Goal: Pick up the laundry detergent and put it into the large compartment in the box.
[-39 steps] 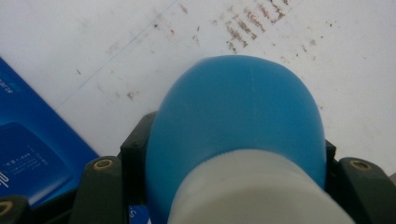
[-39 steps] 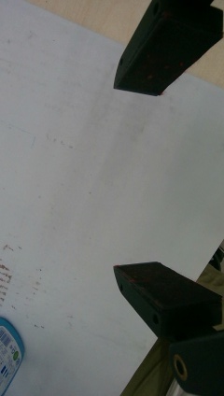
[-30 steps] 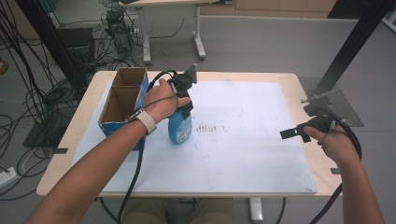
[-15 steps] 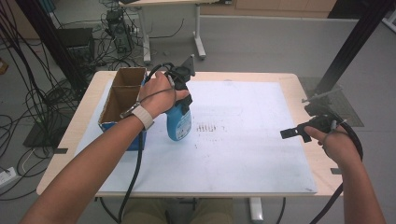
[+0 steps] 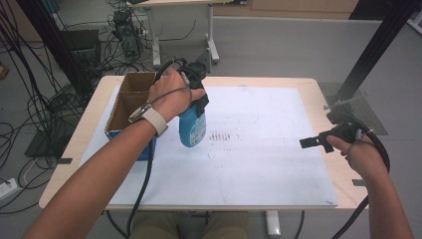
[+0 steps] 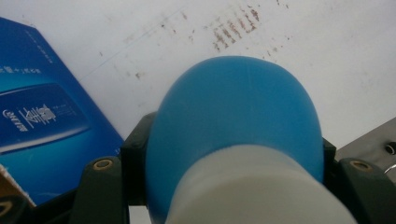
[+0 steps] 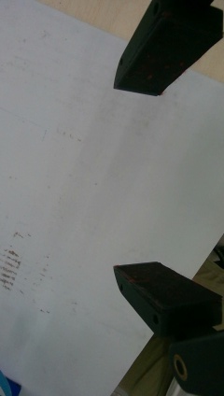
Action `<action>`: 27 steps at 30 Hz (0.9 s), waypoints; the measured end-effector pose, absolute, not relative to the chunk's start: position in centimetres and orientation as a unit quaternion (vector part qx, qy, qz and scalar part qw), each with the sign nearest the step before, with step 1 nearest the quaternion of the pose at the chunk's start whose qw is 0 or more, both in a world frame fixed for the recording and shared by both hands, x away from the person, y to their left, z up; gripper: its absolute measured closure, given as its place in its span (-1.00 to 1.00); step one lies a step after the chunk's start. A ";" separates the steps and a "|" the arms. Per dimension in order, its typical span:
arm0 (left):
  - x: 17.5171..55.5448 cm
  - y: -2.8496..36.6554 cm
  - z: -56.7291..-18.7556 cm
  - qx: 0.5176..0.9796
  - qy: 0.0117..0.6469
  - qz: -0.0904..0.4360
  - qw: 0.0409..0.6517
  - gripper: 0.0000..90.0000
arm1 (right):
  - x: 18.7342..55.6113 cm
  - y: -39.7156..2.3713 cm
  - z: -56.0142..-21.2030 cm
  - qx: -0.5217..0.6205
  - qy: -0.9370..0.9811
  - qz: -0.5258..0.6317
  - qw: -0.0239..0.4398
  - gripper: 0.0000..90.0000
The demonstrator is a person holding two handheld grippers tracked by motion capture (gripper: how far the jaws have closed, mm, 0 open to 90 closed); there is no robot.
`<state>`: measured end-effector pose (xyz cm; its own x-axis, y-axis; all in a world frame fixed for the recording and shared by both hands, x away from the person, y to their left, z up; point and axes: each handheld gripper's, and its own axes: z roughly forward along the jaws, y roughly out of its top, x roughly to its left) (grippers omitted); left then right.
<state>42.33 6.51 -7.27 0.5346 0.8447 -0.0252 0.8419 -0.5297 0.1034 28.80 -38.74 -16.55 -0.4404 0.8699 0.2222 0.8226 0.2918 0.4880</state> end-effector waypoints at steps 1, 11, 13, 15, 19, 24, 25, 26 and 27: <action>42.3 6.5 -7.1 0.874 0.483 0.015 0.051 -0.14 | 28.7 -38.8 -16.6 0.527 0.802 0.278 0.043 -0.78; 41.7 6.7 -5.8 0.863 0.502 0.017 0.052 -0.14 | 28.0 -39.1 -16.6 0.525 0.801 0.285 0.044 -0.78; 41.4 6.7 -5.3 0.861 0.505 0.019 0.051 -0.15 | 27.9 -39.2 -16.6 0.524 0.800 0.288 0.045 -0.78; 41.3 6.8 -5.2 0.859 0.509 0.019 0.053 -0.15 | 27.8 -39.3 -16.7 0.524 0.800 0.289 0.043 -0.78; 41.1 6.9 -4.0 0.854 0.517 0.019 0.049 -0.15 | 27.7 -39.5 -16.8 0.525 0.800 0.288 0.043 -0.78; 40.9 7.1 -2.9 0.848 0.527 0.021 0.048 -0.15 | 27.4 -39.6 -16.6 0.524 0.800 0.288 0.045 -0.78; 40.7 7.1 -2.5 0.845 0.532 0.025 0.051 -0.15 | 27.3 -39.6 -16.4 0.523 0.800 0.289 0.046 -0.78; 40.7 7.0 -2.1 0.846 0.530 0.026 0.046 -0.15 | 27.3 -39.7 -16.4 0.523 0.800 0.290 0.046 -0.78; 40.7 7.0 -2.1 0.846 0.530 0.026 0.046 -0.15 | 27.3 -39.7 -16.4 0.523 0.800 0.290 0.046 -0.78</action>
